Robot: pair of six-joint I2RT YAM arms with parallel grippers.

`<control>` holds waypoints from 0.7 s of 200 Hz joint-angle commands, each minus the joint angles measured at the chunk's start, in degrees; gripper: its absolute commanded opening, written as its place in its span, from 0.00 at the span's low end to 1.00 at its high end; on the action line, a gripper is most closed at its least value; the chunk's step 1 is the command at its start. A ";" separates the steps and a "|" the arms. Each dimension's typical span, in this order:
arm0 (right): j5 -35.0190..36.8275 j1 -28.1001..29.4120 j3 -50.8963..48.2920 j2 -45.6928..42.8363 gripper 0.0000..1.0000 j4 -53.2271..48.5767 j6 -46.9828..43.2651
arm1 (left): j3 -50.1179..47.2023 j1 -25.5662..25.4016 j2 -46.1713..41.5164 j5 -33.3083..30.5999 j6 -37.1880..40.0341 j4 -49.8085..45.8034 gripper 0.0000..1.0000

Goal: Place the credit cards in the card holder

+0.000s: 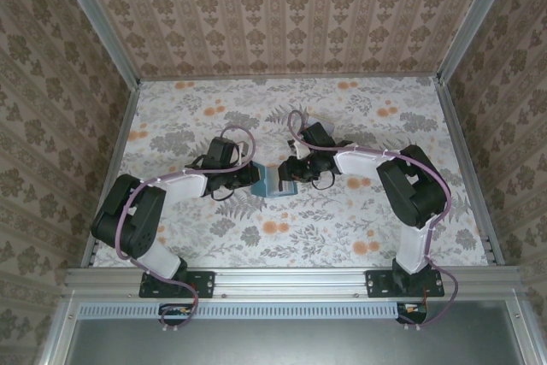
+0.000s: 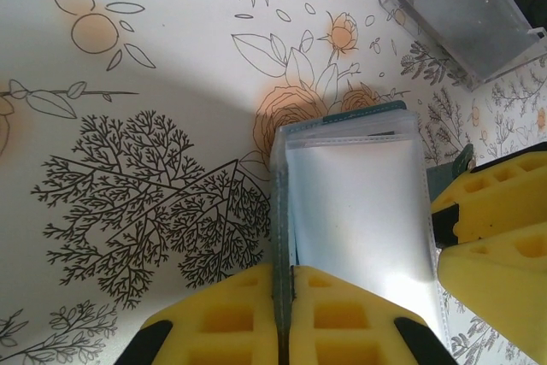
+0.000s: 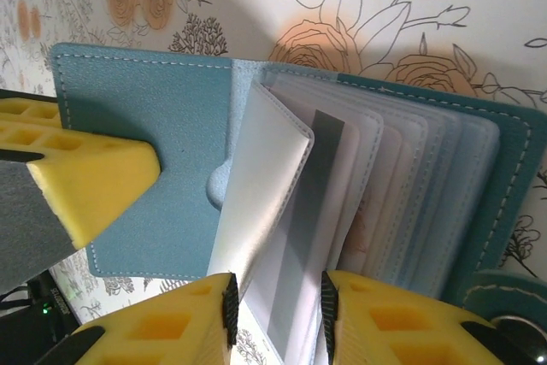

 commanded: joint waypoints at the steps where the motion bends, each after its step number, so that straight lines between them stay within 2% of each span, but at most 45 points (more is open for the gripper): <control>1: -3.15 0.39 1.24 0.89 0.34 1.40 1.14 | -1.10 -0.65 1.01 0.00 -0.91 1.95 0.05; 49: -13.26 1.09 3.19 3.48 0.34 12.16 8.96 | -2.59 -0.82 2.69 0.29 -3.33 5.31 0.05; 75: -15.01 1.70 4.94 4.85 0.34 13.44 10.13 | -4.49 -0.82 2.86 0.20 -5.03 8.04 0.06; 110: -14.40 1.89 5.62 5.49 0.35 11.29 8.90 | -6.91 -0.23 1.64 -0.15 -6.19 9.02 0.15; 121: -13.36 1.80 5.71 4.85 0.35 9.04 7.20 | -7.77 0.27 0.74 -0.41 -6.48 8.88 0.24; 140: -8.55 1.54 5.75 2.44 0.35 3.04 2.97 | -9.38 1.96 -1.57 -0.43 -6.58 8.02 0.31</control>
